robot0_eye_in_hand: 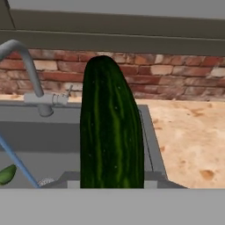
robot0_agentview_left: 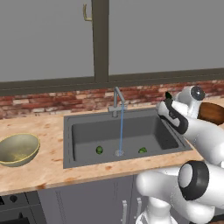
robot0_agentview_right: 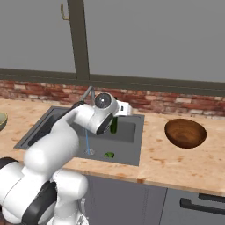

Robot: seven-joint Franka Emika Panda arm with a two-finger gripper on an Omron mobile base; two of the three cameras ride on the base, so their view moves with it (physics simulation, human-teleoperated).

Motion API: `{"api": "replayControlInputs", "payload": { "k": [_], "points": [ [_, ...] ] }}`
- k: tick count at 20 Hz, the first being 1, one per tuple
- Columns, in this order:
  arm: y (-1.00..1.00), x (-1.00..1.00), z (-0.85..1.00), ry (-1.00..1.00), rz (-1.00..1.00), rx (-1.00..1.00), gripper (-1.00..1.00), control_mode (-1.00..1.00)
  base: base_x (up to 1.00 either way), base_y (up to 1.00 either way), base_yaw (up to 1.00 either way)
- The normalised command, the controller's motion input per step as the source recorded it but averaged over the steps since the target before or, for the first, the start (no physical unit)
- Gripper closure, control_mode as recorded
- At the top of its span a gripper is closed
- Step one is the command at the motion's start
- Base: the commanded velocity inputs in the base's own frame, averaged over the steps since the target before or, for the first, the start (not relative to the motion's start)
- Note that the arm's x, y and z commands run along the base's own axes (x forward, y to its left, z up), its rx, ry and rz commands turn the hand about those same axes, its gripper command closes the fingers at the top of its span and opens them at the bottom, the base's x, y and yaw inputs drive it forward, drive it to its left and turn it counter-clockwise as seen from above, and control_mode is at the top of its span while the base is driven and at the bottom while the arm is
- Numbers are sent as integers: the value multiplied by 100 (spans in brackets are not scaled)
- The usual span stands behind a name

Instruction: Pick the avocados from the sink and place them in one bowl. Place the cucumber in the other bowl. Then turn off the sink faucet.

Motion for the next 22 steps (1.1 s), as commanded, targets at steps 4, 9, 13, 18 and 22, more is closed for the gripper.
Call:
{"api": "replayControlInputs", "payload": {
  "k": [4, 9, 13, 18, 22],
  "points": [
    [-54, 0, 0, -4, 0, -3, 100, -100, 0, 0, 0],
    [-27, 0, 8, 0, 0, -14, 100, -100, 0, 0, 0],
    [-14, 0, 15, 0, 0, -19, 100, -100, 0, 0, 0],
    [-24, 0, 3, 0, 0, -12, 100, -100, 0, 0, 0],
    [-36, 0, 0, 0, 0, -6, 100, -100, 0, 0, 0]
  ]
}}
